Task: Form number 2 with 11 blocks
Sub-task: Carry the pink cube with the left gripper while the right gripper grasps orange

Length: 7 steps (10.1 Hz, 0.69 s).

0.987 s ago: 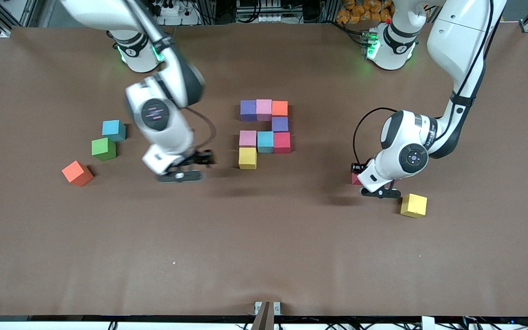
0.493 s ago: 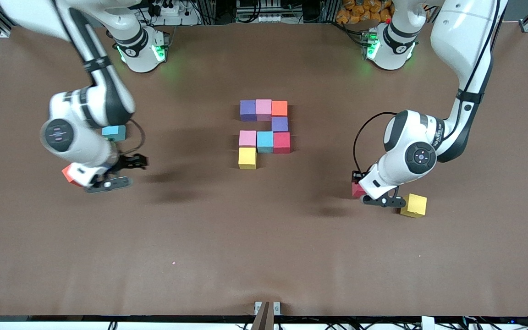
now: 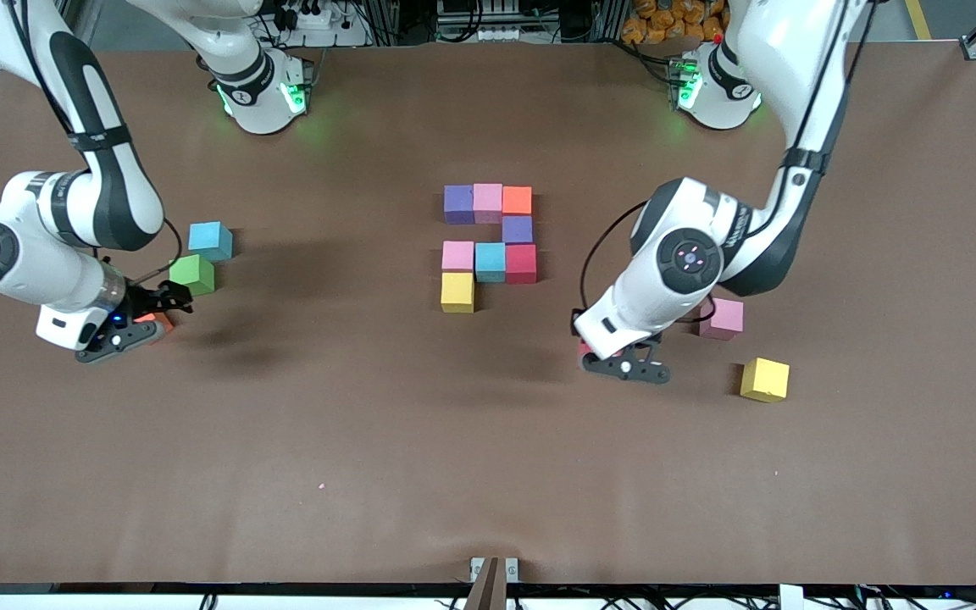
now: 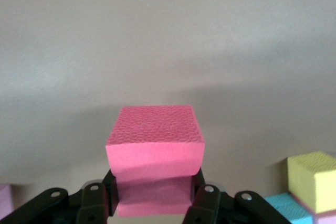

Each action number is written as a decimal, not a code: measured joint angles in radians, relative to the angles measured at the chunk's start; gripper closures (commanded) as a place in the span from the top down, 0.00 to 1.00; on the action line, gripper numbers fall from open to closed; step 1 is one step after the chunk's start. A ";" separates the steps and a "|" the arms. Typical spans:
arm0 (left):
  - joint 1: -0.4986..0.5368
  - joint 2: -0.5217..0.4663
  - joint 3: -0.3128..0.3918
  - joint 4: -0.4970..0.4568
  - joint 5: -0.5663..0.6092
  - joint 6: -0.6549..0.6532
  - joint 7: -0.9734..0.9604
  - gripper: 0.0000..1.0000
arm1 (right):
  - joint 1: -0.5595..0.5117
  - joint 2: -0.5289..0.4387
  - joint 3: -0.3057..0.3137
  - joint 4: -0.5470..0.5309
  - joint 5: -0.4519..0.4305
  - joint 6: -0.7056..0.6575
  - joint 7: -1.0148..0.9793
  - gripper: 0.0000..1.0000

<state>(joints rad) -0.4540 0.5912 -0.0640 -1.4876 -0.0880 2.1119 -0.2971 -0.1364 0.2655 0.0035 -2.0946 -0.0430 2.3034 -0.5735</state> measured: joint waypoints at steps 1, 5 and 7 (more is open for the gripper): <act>-0.036 0.048 0.032 0.056 -0.017 0.004 -0.007 0.34 | -0.027 0.003 -0.007 -0.013 0.000 0.020 -0.066 1.00; -0.165 0.167 0.133 0.202 -0.193 0.080 -0.024 0.32 | -0.130 0.049 -0.010 -0.047 -0.001 0.138 -0.286 1.00; -0.226 0.173 0.181 0.209 -0.273 0.093 -0.024 0.32 | -0.135 0.075 -0.007 -0.100 -0.002 0.221 -0.321 1.00</act>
<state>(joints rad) -0.6798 0.7646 0.1166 -1.2788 -0.3615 2.2052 -0.3214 -0.2712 0.3401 -0.0039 -2.1947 -0.0446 2.5243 -0.8948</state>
